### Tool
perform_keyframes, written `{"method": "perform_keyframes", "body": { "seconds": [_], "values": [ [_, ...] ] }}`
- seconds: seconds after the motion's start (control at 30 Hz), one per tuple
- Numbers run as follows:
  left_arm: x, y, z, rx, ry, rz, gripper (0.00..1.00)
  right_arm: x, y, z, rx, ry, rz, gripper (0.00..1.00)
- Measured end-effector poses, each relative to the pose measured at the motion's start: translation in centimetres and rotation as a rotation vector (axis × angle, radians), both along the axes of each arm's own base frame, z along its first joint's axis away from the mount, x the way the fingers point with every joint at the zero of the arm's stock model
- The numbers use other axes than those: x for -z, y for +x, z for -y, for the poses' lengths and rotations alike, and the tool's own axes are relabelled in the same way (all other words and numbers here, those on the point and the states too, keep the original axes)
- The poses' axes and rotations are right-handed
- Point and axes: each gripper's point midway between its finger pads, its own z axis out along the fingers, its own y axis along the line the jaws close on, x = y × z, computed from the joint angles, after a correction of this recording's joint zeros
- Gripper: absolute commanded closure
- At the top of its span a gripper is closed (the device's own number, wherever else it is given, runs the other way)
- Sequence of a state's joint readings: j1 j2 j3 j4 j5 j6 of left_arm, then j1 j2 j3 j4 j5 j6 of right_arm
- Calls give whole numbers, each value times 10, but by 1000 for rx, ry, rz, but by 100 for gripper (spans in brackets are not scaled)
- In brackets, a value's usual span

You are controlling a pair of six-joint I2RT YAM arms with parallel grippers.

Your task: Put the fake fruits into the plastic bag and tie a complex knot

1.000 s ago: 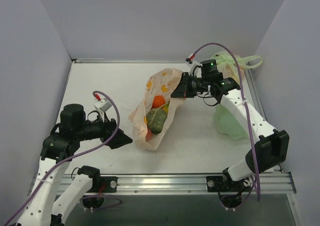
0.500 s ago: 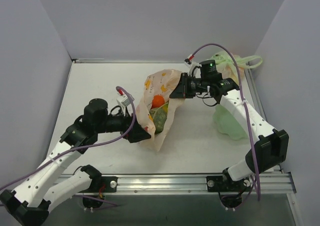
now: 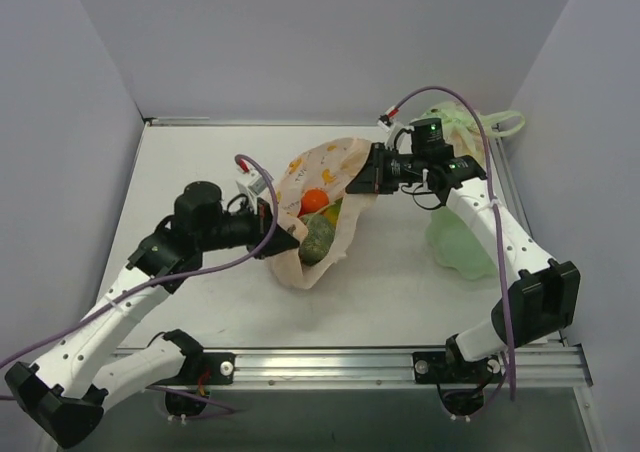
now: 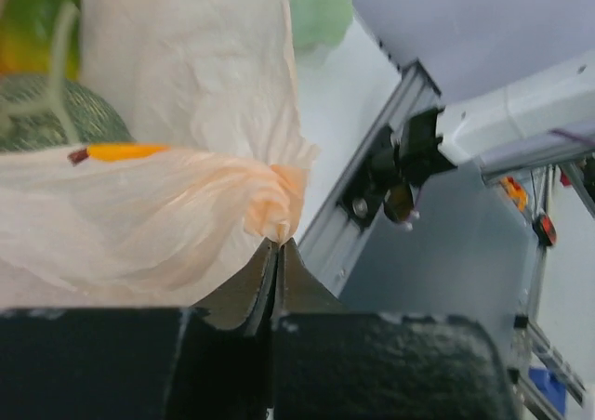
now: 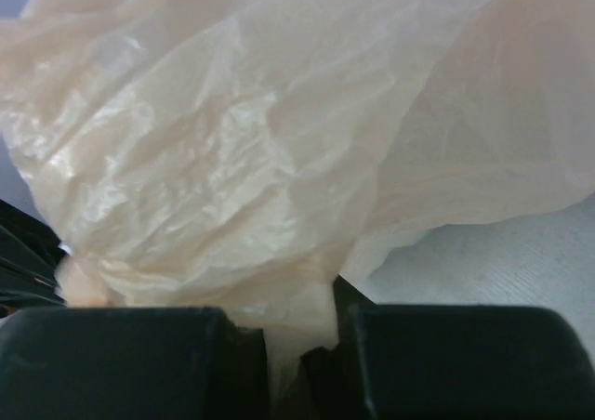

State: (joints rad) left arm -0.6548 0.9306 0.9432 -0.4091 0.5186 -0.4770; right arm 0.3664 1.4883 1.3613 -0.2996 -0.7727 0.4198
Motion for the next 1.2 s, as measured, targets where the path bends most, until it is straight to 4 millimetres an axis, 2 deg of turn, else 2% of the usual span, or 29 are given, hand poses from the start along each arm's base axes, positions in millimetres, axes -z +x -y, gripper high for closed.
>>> {"method": "perform_keyframes", "body": {
  "seconds": [0.07, 0.13, 0.2, 0.27, 0.33, 0.4, 0.5, 0.53, 0.57, 0.6, 0.63, 0.67, 0.8, 0.93, 1.0, 1.2],
  "values": [
    [-28, 14, -9, -24, -27, 51, 100, -2, 3, 9, 11, 17, -6, 100],
    [-65, 30, -25, -64, -62, 118, 100, -7, 10, 23, 35, 35, -1, 100],
    [-108, 46, -51, -130, -104, 209, 100, -14, 14, 37, 51, 52, 17, 100],
    [-140, 59, -78, -213, -126, 292, 100, -23, 14, 48, 56, 66, 41, 100],
    [-159, 60, -94, -253, -137, 341, 100, -34, 9, 52, 33, 83, 63, 100],
    [-169, 56, -100, -256, -147, 365, 100, -48, 0, 50, -6, 100, 97, 100],
    [-168, 51, -101, -252, -156, 355, 100, -60, -15, 51, -44, 97, 143, 75],
    [-164, 51, -101, -254, -156, 343, 100, -62, -20, 52, -50, 82, 166, 56],
    [-158, 52, -101, -256, -155, 329, 100, -62, -23, 55, -48, 67, 177, 46],
    [-149, 52, -101, -258, -151, 307, 100, -61, -24, 57, -47, 46, 200, 40],
    [-140, 53, -101, -260, -148, 278, 100, -59, -25, 61, -39, 20, 219, 28],
    [-132, 55, -101, -262, -144, 255, 100, -56, -26, 65, -29, -8, 231, 25],
    [-102, 62, -100, -269, -132, 163, 100, -44, -29, 84, 16, -130, 286, 21],
    [-100, 60, -100, -267, -132, 162, 100, -48, -30, 98, 51, -246, 386, 22],
    [-103, 57, -100, -267, -134, 175, 100, -56, -32, 99, 49, -293, 446, 22],
    [-105, 55, -100, -267, -136, 186, 100, -101, -47, 87, -46, -344, 642, 35]
  ]
}}
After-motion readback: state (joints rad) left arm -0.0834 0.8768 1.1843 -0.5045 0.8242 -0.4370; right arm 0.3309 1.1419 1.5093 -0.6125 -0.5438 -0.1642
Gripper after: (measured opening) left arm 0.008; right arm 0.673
